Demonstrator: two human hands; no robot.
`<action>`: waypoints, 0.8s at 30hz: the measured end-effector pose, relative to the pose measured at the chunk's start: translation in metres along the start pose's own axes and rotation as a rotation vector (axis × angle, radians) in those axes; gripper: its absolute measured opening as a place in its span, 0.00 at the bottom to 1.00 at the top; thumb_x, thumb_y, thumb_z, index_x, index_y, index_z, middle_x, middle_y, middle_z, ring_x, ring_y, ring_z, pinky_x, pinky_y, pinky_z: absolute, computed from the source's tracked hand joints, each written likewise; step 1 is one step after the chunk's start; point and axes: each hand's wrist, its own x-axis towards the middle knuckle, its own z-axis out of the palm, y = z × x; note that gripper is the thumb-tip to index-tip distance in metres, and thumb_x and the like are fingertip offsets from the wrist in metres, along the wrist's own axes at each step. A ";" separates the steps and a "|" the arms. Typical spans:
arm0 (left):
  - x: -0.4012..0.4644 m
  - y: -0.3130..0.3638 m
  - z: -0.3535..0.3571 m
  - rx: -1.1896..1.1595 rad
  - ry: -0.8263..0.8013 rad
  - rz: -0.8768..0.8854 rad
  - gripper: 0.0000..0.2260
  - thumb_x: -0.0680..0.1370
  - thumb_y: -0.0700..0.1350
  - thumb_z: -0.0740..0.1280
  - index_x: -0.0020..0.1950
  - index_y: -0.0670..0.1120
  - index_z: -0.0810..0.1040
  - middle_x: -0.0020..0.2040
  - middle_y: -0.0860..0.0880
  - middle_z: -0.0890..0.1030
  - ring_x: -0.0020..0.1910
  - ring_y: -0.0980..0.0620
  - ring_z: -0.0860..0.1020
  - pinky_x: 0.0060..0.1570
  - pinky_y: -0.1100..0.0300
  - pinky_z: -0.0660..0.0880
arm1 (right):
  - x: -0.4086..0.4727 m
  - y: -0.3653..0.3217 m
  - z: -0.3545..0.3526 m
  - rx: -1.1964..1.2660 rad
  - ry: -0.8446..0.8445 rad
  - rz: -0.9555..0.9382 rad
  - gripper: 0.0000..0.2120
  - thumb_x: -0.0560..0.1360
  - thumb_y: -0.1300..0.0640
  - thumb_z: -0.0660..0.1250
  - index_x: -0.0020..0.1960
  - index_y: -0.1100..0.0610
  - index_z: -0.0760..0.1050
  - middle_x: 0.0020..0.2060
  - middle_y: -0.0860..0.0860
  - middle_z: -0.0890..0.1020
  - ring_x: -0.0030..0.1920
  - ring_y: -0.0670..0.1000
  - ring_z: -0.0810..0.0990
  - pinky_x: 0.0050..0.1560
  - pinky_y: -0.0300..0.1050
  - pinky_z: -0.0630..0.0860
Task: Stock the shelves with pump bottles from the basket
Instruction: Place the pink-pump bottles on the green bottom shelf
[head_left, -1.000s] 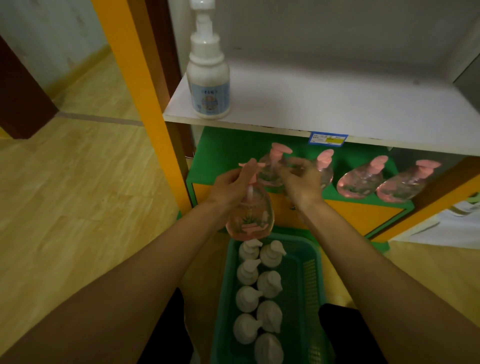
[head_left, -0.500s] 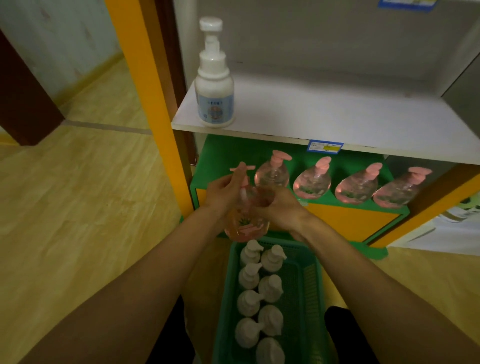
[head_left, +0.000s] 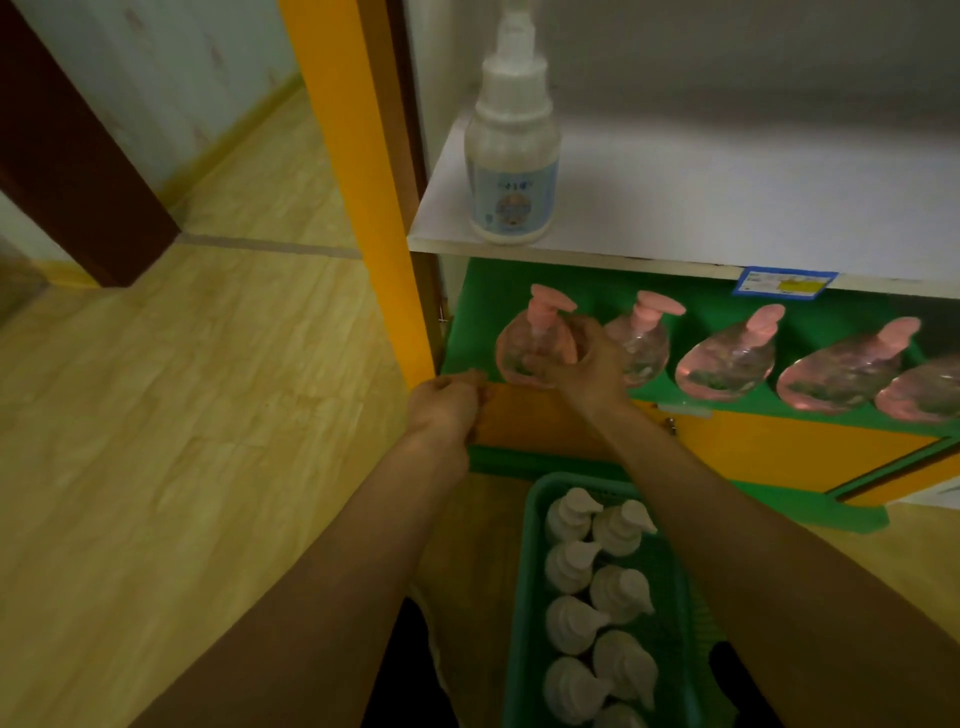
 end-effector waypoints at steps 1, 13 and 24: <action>0.003 0.000 0.000 -0.012 0.001 -0.013 0.07 0.78 0.43 0.65 0.40 0.46 0.75 0.37 0.46 0.77 0.32 0.52 0.72 0.32 0.60 0.68 | 0.004 0.001 0.004 0.005 -0.001 -0.004 0.24 0.69 0.66 0.73 0.63 0.60 0.70 0.56 0.50 0.77 0.55 0.50 0.74 0.41 0.26 0.71; 0.010 0.000 -0.003 -0.042 -0.049 -0.088 0.08 0.79 0.43 0.64 0.39 0.46 0.74 0.36 0.48 0.78 0.31 0.53 0.73 0.30 0.61 0.67 | 0.028 0.016 0.028 0.016 0.025 -0.043 0.31 0.66 0.64 0.76 0.66 0.60 0.69 0.61 0.54 0.77 0.58 0.49 0.74 0.39 0.18 0.68; -0.007 -0.004 0.012 0.062 -0.148 -0.058 0.06 0.79 0.43 0.63 0.42 0.46 0.74 0.37 0.49 0.79 0.31 0.53 0.72 0.29 0.62 0.66 | 0.000 0.027 -0.007 -0.218 -0.094 -0.060 0.31 0.70 0.62 0.74 0.70 0.60 0.66 0.65 0.54 0.74 0.65 0.52 0.72 0.59 0.37 0.67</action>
